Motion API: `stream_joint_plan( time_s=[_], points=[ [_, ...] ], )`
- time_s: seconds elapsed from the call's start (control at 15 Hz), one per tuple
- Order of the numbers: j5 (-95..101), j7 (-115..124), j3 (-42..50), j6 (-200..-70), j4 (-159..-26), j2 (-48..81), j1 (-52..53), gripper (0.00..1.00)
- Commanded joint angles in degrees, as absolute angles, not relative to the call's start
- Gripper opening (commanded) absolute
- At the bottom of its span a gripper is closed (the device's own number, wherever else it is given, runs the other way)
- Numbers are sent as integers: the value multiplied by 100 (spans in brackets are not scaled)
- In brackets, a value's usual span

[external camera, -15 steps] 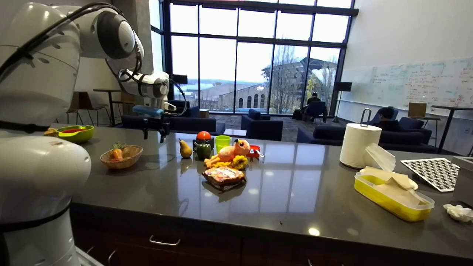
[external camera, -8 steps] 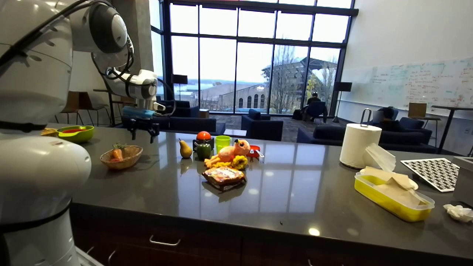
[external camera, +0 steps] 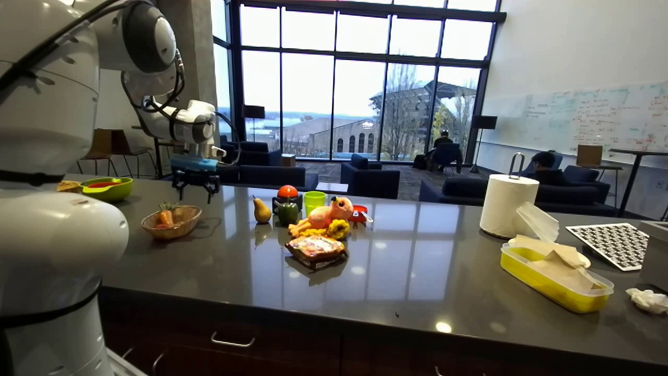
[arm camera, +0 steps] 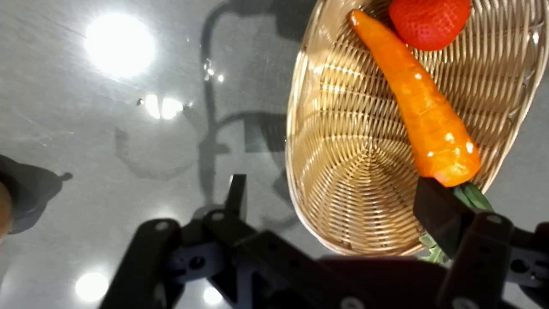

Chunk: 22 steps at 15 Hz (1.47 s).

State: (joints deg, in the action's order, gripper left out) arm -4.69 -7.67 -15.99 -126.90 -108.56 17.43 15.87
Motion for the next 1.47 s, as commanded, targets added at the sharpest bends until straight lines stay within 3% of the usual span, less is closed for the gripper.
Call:
stream_joint_plan(
  time_s=[0.0, 1.4],
  points=[
    [-650, -1217, -1750, -12860, -11071, 1552, 1528, 100],
    [-2533, -3579, -2280, -12982, -11269, 1808, 1264, 100]
  ],
)
